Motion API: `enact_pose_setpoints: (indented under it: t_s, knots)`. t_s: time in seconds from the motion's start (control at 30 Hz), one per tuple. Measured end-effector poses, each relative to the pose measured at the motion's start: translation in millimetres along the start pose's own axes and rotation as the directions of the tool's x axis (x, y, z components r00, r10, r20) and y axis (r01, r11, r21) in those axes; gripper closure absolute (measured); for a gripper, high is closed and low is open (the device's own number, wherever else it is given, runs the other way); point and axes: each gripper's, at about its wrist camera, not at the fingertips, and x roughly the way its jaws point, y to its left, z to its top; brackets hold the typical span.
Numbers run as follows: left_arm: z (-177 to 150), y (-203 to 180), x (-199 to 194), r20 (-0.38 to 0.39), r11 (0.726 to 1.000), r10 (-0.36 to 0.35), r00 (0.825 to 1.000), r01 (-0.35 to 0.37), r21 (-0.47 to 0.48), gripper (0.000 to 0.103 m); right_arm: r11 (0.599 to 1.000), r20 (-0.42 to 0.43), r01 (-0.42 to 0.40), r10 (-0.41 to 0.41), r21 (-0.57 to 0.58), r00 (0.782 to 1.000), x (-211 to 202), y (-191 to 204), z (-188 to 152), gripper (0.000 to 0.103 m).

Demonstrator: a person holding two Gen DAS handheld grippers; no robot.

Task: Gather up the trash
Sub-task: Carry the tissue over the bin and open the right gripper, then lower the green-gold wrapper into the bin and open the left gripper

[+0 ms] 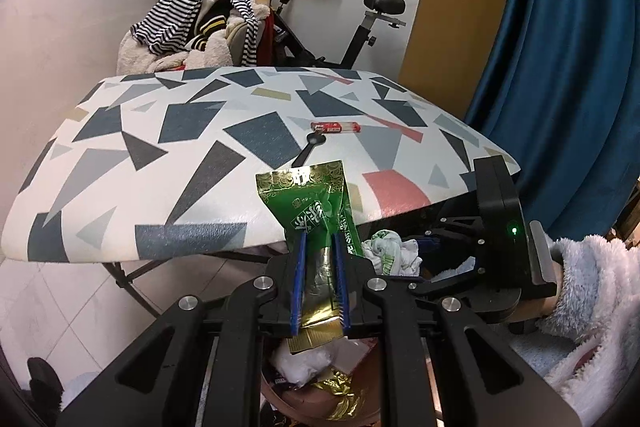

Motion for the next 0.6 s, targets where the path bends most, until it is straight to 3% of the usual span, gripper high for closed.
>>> enact_pose_setpoints:
  t_s: [0.17,0.27,0.37,0.6]
  knots:
    - [-9,2,6,-0.016,1.0,-0.005,1.0,0.005,-0.003,0.089,1.0,-0.012,-0.001,0.001,-0.001,1.0,4,1,-2,0.048]
    - [-11,1,11,-0.021,1.0,-0.008,1.0,0.008,0.004,0.089,1.0,0.02,0.008,-0.009,0.019,1.0,0,-3,0,0.028]
    - [-12,-1,15,-0.026,1.0,-0.015,1.0,0.016,0.013,0.089,0.997,0.082,0.037,-0.042,0.062,0.996,-7,-13,1,0.015]
    - [-17,-1,35,-0.063,0.999,-0.039,0.997,0.041,0.02,0.089,0.976,0.206,0.129,-0.165,0.176,0.965,-28,-36,3,0.006]
